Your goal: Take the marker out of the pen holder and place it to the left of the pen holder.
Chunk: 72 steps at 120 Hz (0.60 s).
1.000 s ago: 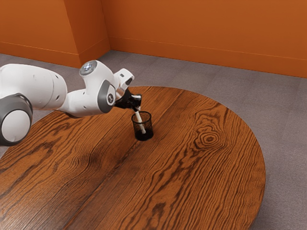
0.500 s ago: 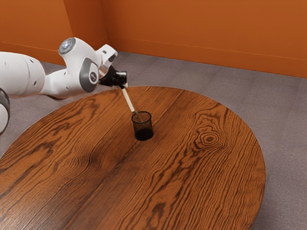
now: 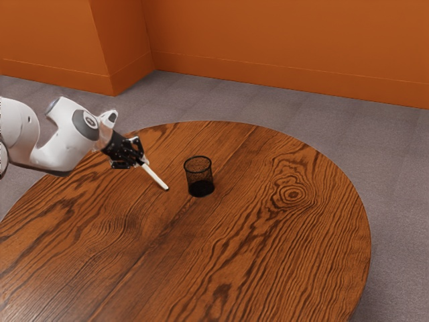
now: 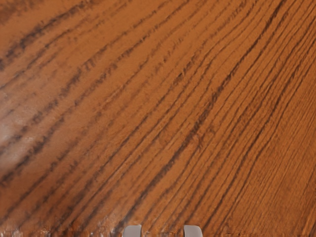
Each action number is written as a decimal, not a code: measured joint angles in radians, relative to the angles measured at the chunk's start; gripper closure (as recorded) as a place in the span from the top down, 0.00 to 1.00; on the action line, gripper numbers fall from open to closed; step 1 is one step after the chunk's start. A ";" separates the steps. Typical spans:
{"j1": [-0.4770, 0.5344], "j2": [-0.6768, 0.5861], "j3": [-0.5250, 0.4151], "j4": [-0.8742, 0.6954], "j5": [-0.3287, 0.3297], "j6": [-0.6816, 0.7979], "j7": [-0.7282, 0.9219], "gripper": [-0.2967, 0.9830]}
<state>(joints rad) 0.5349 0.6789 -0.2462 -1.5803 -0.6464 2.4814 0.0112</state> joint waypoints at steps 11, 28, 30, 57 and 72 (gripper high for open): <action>0.001 0.023 0.004 0.007 -0.078 -0.049 0.002 0.22; -0.007 0.042 0.041 0.043 -0.133 -0.123 0.018 0.43; -0.007 0.044 0.045 0.044 -0.136 -0.130 0.020 0.45; -0.007 0.036 0.066 0.037 -0.095 -0.197 0.040 0.65; -0.136 -0.235 0.100 0.003 0.149 -0.342 0.038 0.70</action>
<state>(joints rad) 0.3992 0.4437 -0.1463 -1.5772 -0.4979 2.1394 0.0488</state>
